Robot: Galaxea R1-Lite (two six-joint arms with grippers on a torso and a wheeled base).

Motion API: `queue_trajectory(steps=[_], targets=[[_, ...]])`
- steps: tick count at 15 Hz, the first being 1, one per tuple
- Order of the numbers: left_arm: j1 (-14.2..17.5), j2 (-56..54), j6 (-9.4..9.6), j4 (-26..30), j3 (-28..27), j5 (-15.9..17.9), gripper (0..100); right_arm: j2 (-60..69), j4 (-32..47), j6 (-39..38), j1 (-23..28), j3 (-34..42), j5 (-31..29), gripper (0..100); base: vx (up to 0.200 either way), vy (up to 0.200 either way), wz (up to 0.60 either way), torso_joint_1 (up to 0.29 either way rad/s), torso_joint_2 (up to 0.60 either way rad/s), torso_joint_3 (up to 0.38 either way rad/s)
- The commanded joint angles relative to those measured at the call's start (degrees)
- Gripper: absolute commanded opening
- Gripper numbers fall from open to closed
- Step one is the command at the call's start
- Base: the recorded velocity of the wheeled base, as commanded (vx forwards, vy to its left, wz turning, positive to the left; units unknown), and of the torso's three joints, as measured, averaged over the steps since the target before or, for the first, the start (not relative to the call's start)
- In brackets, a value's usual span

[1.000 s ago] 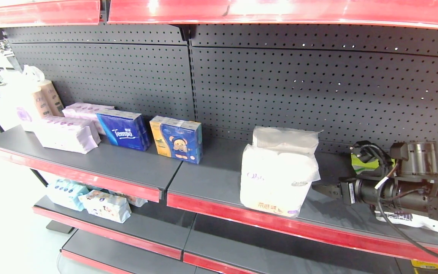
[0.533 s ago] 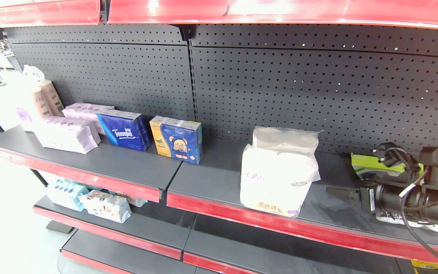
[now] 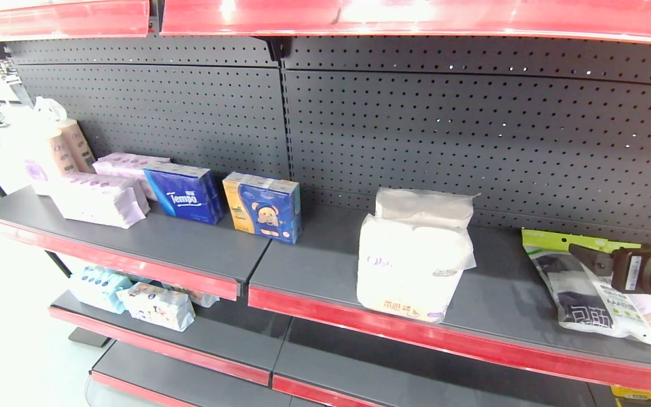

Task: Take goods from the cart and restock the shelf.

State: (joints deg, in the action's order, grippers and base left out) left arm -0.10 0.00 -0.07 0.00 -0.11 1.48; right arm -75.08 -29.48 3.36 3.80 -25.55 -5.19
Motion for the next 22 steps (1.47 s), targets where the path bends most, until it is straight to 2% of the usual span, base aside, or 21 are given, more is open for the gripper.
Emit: queue_trajectory(steps=[1,3,5,15,22], targets=[[0.0,0.0,-0.01,0.0,0.0,0.0,100,7.8,4.7,-1.0,0.7,0.2,-0.9,100,0.0,0.0,0.0,0.0,0.0,0.0],[0.0,0.0,-0.01,0.0,0.0,0.0,100,15.8,18.0,-1.3,1.8,0.7,-1.0,100,0.0,0.0,0.0,0.0,0.0,0.0],[0.0,0.1,-0.01,0.0,-0.1,0.0,100,20.5,22.6,-1.7,1.9,2.3,-1.0,100,0.0,0.0,0.0,0.0,0.0,0.0],[0.0,0.0,-0.01,0.0,0.0,0.0,100,43.1,22.8,1.6,1.7,11.8,-1.4,100,0.0,0.0,0.0,0.0,0.0,0.0],[0.0,0.0,-0.01,0.0,-0.1,0.0,100,51.7,22.7,4.7,0.0,18.3,-1.3,100,0.0,0.0,0.0,0.0,0.0,0.0]])
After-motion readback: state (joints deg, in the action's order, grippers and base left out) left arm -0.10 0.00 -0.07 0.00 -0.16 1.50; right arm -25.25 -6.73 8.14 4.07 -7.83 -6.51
